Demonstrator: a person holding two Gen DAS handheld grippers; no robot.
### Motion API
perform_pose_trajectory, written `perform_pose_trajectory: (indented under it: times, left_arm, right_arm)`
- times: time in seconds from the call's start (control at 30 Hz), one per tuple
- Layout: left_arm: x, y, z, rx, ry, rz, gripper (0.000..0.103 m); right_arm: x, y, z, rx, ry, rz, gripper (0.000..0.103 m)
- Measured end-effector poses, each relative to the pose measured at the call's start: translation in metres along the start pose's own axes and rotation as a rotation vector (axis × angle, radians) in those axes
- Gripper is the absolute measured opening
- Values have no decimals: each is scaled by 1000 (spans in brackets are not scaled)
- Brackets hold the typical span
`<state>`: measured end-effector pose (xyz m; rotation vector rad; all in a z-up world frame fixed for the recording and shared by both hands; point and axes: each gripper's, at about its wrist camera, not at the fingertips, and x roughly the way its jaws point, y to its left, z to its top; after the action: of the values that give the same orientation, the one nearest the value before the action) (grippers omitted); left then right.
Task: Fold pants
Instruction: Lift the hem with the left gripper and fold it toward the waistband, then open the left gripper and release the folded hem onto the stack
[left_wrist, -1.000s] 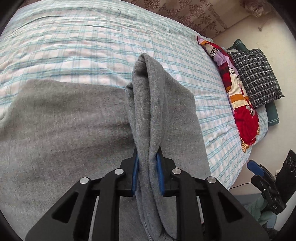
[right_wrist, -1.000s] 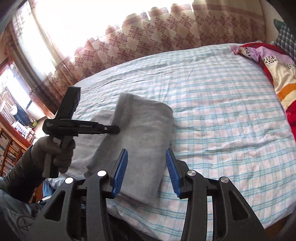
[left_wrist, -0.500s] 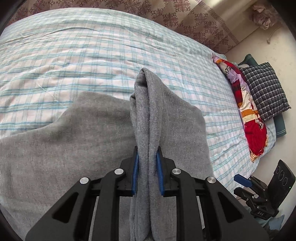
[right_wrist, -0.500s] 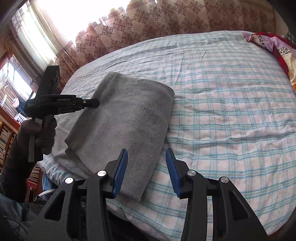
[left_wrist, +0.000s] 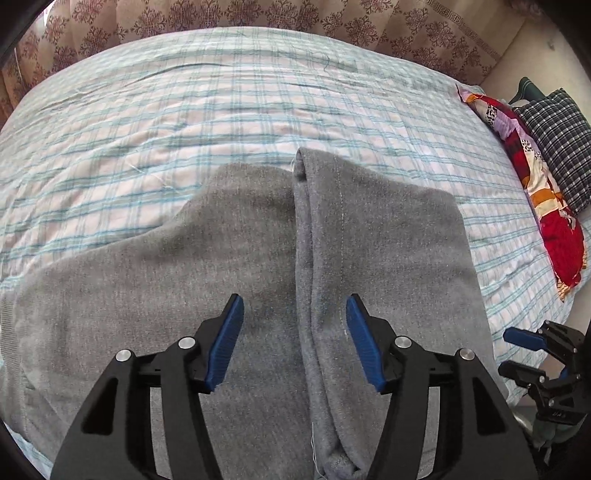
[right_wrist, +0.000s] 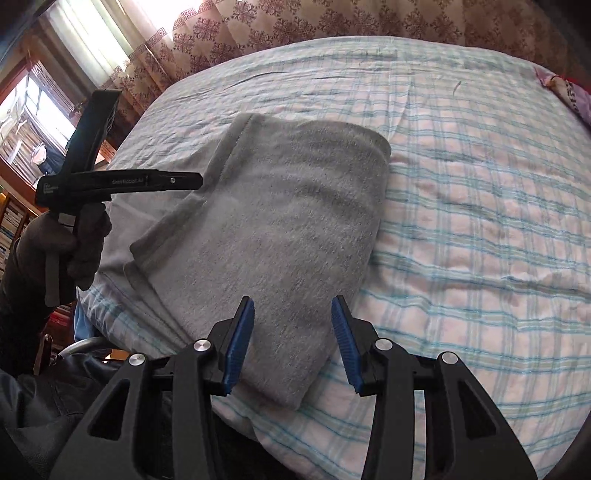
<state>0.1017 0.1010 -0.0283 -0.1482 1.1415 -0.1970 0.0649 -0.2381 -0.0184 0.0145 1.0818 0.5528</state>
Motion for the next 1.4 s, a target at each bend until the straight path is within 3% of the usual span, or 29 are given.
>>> perform_pose_trajectory:
  times: [0.17, 0.33, 0.53, 0.73, 0.9, 1.07, 1.4]
  left_arm:
    - [-17, -31, 5, 44, -52, -81, 60]
    - [-9, -63, -7, 95, -21, -149, 60]
    - [22, -59, -32, 84, 70, -127, 60]
    - [24, -71, -53, 206, -4, -65, 63]
    - [20, -67, -49, 185, 6, -89, 67]
    - [21, -70, -45, 188, 12, -77, 71]
    - [20, -77, -50, 221, 4, -30, 75]
  right_arm:
    - [2, -14, 49, 51, -109, 22, 44]
    - [45, -22, 92, 94, -105, 67, 44]
    - [97, -39, 115, 130, -54, -3, 44]
    - [116, -46, 122, 147, -41, -16, 44]
    - [93, -34, 115, 94, -64, -56, 44]
    - [51, -20, 79, 35, -79, -49, 44]
    - [21, -3, -9, -17, 30, -26, 46]
